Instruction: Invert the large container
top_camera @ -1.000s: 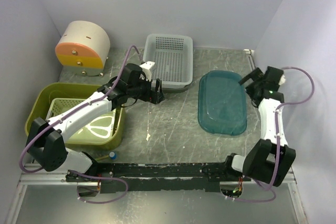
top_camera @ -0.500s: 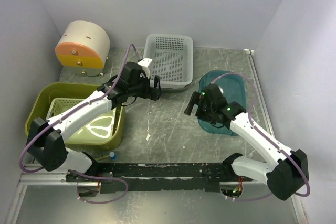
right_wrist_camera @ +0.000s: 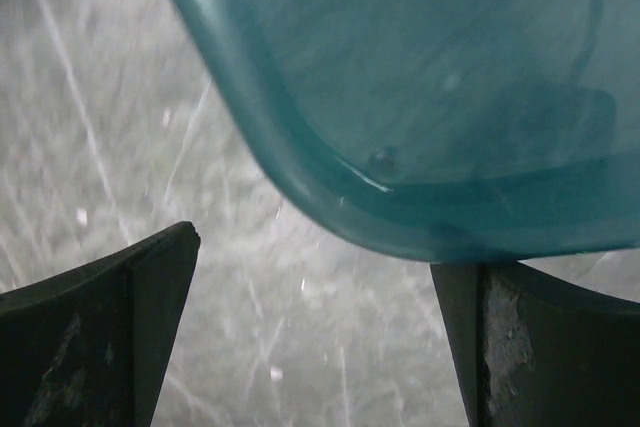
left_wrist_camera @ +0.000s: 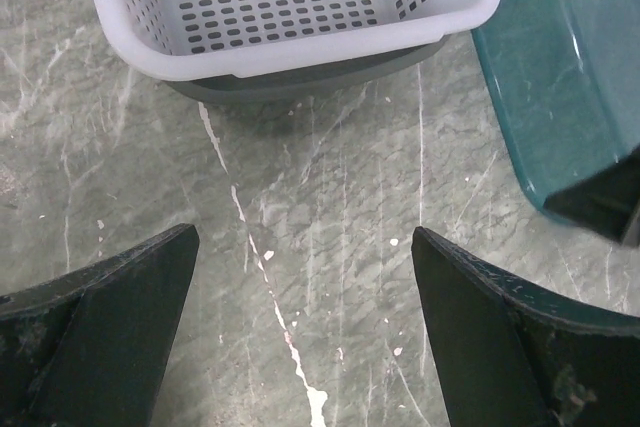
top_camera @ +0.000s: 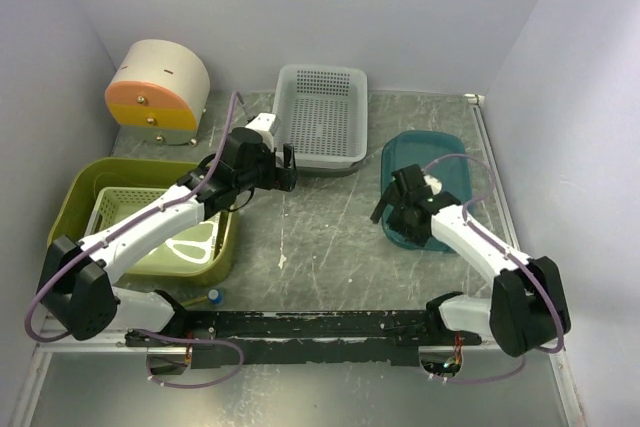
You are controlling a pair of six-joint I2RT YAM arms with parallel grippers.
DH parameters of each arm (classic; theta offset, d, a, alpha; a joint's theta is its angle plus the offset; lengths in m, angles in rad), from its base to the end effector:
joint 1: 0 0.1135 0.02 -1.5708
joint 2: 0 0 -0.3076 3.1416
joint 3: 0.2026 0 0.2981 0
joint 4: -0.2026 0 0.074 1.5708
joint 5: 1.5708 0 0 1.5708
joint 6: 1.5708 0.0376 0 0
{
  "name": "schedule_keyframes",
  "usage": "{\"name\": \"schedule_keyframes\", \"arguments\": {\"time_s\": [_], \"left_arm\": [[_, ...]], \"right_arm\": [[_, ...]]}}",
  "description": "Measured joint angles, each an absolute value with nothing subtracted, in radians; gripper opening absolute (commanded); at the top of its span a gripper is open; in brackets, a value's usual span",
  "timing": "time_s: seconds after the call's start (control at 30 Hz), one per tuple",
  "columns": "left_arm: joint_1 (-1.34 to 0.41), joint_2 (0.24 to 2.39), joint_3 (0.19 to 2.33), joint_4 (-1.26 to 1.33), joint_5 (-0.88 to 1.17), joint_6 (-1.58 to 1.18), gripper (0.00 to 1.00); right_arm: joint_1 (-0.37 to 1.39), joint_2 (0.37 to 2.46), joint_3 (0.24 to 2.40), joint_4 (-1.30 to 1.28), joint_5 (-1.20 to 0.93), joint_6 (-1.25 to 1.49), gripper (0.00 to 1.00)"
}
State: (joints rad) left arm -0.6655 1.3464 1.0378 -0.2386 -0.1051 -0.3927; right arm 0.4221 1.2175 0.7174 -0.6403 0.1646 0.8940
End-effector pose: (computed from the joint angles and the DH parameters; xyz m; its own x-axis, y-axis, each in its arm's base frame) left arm 0.2723 -0.2088 0.3239 -0.5861 -0.0237 -0.8099 0.3456 0.8968 -0.2764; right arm 0.2260 0.0947 0.2138 -0.7857 0.4902 -0.3774 0.4323 0.8714 0.2320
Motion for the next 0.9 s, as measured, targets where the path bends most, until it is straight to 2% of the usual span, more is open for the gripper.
{"name": "schedule_keyframes", "arguments": {"time_s": [0.17, 0.37, 0.5, 0.6, 0.73, 0.9], "left_arm": [[-0.665, 1.334, 1.026, -0.215, -0.109, -0.392, 1.0], [-0.665, 1.391, 1.126, -0.297, -0.097, -0.381, 0.99], [-0.665, 1.398, 1.142, -0.324, -0.09, -0.382, 1.0], [-0.665, 1.398, 1.142, -0.346, -0.093, -0.382, 1.0], [-0.665, 1.398, 1.142, -0.36, -0.105, -0.383, 1.0], [-0.665, 1.393, 1.143, -0.375, -0.11, -0.39, 1.0]], "right_arm": [[0.217, 1.321, 0.778, -0.555, 0.172, 0.806, 1.0], [0.063, 1.507, 1.012, -0.449, 0.168, 0.727, 1.0], [0.073, 1.533, 1.107, -0.4, 0.138, 0.699, 1.0], [0.145, 1.503, 1.13, -0.358, 0.13, 0.678, 1.0], [0.27, 1.51, 1.181, -0.327, 0.139, 0.645, 0.93], [0.295, 1.69, 1.388, -0.32, 0.151, 0.611, 0.85]]}}
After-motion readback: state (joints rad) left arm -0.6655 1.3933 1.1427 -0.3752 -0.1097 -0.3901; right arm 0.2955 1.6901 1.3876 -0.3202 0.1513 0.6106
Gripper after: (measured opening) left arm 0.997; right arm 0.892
